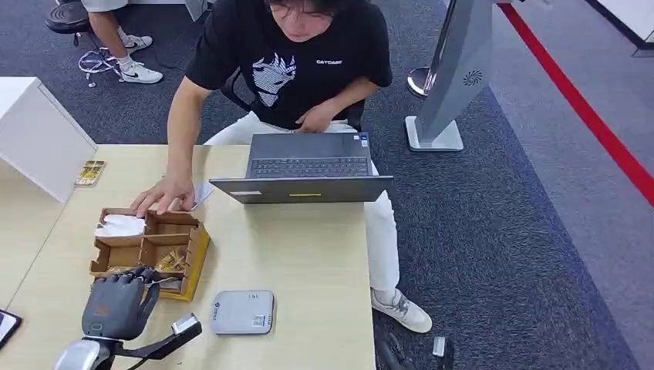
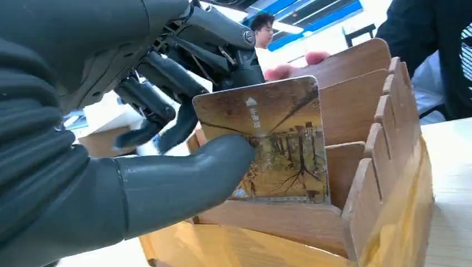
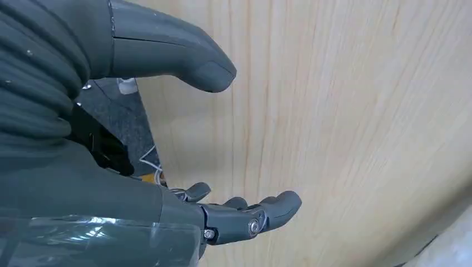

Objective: Pass the card to the sensor for recognition and then transmit it.

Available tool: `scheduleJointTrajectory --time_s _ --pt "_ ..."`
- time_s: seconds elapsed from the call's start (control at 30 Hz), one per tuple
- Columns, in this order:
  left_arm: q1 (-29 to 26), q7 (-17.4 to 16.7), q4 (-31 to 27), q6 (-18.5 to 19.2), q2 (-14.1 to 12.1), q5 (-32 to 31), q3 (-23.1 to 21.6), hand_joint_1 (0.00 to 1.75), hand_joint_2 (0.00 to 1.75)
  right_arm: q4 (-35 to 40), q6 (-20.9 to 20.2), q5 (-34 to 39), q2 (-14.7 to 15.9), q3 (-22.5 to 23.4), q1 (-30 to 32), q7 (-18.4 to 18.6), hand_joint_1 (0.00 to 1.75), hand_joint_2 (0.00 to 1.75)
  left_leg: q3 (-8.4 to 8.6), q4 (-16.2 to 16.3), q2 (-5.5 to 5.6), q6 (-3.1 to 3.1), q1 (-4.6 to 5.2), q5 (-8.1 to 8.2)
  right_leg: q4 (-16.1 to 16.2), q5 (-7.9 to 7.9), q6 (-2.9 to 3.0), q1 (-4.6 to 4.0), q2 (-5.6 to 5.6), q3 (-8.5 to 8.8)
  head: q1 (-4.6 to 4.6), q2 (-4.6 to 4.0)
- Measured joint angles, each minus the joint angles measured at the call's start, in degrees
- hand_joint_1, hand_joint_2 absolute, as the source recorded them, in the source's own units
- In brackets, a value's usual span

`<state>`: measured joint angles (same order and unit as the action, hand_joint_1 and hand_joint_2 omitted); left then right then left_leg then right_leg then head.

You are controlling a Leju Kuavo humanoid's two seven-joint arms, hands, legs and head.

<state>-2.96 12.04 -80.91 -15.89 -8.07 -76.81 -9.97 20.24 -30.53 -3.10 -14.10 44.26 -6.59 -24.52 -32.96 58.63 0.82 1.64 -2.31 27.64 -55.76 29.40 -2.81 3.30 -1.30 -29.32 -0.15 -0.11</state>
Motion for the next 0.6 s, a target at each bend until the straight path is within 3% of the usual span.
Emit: scheduleJointTrajectory --time_s 0.6 --pt "-0.03 0.00 -1.07 -0.76 -0.02 0.33 0.00 1.75 1.75 0.00 0.13 0.09 0.00 0.00 0.00 -0.02 0.00 1.75 0.00 0.00 0.00 0.00 0.00 0.00 0.00 0.00 0.00 0.00 0.00 0.00 0.02 0.00"
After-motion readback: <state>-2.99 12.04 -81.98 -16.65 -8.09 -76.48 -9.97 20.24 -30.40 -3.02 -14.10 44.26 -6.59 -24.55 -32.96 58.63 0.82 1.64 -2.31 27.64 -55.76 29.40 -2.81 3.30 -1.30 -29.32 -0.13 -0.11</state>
